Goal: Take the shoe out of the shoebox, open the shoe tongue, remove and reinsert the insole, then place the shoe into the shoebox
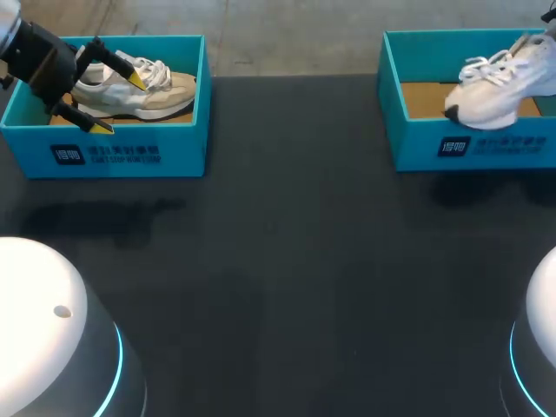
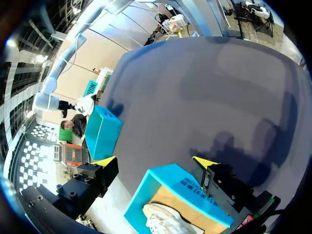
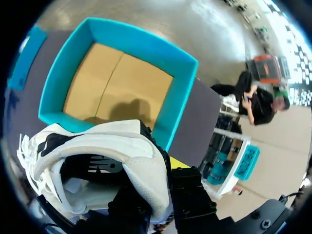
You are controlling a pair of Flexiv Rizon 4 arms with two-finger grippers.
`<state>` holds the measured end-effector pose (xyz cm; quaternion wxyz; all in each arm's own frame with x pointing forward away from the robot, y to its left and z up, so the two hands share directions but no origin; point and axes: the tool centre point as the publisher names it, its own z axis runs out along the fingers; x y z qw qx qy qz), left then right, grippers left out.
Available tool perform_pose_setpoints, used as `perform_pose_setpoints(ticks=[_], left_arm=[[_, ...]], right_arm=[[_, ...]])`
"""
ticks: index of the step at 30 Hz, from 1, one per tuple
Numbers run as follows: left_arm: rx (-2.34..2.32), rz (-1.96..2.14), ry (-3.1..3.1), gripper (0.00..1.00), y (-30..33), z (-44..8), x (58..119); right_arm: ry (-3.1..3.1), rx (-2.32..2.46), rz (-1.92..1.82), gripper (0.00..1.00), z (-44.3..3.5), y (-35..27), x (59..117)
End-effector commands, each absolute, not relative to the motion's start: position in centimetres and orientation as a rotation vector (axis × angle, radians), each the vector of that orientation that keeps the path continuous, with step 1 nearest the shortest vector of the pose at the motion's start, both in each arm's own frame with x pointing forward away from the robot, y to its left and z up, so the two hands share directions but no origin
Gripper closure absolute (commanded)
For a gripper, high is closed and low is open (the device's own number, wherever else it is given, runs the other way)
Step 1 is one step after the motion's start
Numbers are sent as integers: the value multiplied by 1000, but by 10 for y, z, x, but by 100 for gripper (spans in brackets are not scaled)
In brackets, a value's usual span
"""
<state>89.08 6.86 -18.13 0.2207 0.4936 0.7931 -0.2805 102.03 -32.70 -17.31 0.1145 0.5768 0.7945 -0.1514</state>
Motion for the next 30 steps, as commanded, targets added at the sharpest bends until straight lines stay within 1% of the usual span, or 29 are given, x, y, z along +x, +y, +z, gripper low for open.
perform_pose_setpoints(ticks=[1,26,30], left_arm=[[1366,-771,2195,0,69,-181,890],[1366,-771,2195,0,69,-181,890],[1366,-771,2195,0,69,-181,890]], right_arm=[[2072,2017,-419,100,-168,-327,1019],[2072,2017,-419,100,-168,-327,1019],[1928,2164,-366,100,-169,-335,1019]])
